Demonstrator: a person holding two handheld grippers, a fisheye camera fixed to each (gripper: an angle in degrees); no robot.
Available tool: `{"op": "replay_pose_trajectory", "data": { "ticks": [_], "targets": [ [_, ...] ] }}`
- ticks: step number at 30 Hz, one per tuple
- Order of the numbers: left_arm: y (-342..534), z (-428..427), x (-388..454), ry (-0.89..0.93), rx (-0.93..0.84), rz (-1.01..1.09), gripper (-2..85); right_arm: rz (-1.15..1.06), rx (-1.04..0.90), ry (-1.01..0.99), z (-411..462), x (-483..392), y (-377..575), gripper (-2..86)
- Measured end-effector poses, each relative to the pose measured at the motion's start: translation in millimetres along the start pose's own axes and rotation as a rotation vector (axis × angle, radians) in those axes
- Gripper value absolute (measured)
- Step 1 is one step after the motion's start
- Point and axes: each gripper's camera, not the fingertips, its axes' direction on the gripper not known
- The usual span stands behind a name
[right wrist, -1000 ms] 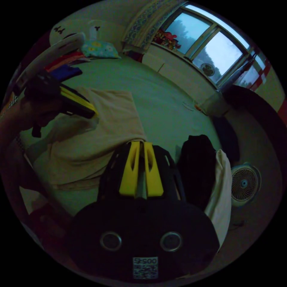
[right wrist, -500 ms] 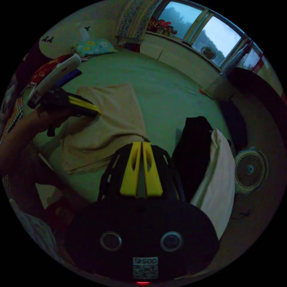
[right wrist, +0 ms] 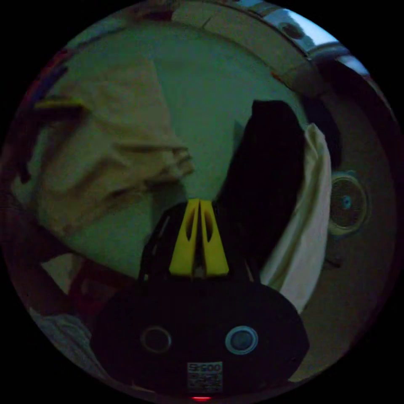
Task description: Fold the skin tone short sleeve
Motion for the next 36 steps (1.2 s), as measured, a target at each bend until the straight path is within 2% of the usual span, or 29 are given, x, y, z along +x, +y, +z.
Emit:
{"op": "replay_pose_trajectory", "data": {
  "ticks": [2, 5, 9, 13, 16, 18, 23, 27, 30, 32, 36],
  "targets": [
    [3.0, -8.7, 2.9, 0.004, 0.026, 0.016, -0.3, 0.048, 0.168, -0.082, -18.1, 9.5, 1.7, -1.5],
    [9.6, -20.7, 10.8, 0.033, 0.063, 0.043, -0.4, 0.072, 0.272, -0.033, -22.9, 11.7, -2.0, -1.0],
    [15.9, -24.1, 24.1, 0.005, 0.071, 0.082, -0.3, 0.053, 0.239, -0.026, -7.5, 5.7, -18.3, 1.8],
    [21.0, -26.0, 35.5, -0.010, 0.077, 0.108, -0.4, 0.090, 0.119, -0.046, 24.8, 13.6, -37.5, 3.6],
    [22.5, -25.9, 43.0, -0.024, 0.052, 0.124, -0.4, 0.026, 0.069, -0.049, 40.8, 14.3, -45.4, 0.8],
    [23.3, -22.1, 46.9, -0.088, 0.021, 0.124, -0.4, 0.055, 0.038, 0.038, 43.7, 19.4, -46.2, -0.9],
    [28.6, -24.5, 52.1, -0.100, 0.001, 0.112, -0.5, 0.241, 0.026, -0.145, 47.3, 59.0, -40.8, -1.6],
    [36.4, -31.7, 58.6, -0.085, 0.011, 0.114, -0.4, 0.212, -0.044, -0.144, 64.2, 59.0, -49.4, -1.4],
    [43.4, -41.6, 65.5, -0.088, 0.022, 0.111, -0.3, 0.262, -0.017, -0.091, 58.3, 64.2, -49.0, -0.6],
    [50.4, -54.8, 72.3, -0.073, 0.049, 0.129, -0.2, 0.322, 0.075, -0.060, 41.8, 73.1, -40.5, -0.3],
    [84.0, -89.5, 99.8, 0.060, 0.119, 0.285, 0.9, 0.322, 0.232, -0.185, 24.0, 81.5, -30.0, 0.0]
  ]
}}
